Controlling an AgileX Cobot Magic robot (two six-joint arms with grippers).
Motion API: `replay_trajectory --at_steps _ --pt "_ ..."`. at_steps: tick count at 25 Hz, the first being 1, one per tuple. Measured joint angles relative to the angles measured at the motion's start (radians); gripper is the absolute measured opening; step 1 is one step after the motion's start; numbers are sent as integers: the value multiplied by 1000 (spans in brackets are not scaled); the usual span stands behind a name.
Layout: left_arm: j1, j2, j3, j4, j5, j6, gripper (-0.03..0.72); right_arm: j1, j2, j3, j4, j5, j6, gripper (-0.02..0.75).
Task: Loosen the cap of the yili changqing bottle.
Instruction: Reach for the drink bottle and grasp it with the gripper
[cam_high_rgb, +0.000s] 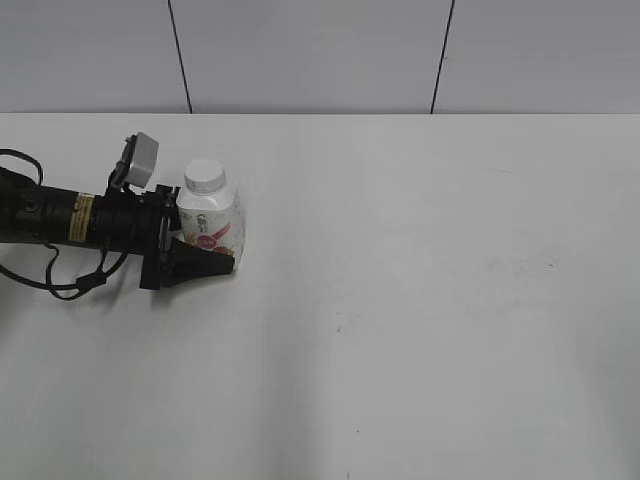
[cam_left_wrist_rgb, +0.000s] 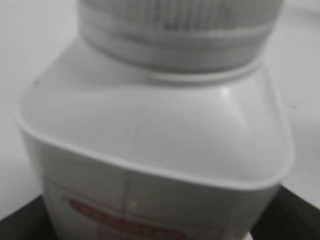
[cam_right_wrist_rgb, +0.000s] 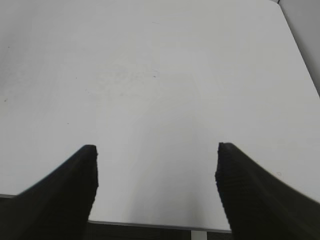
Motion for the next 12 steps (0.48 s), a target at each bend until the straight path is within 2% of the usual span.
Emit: replay_trajectory --at_steps 12 --pt "-3 0 0 -6 0 -27 562 0 0 0 0 0 0 582"
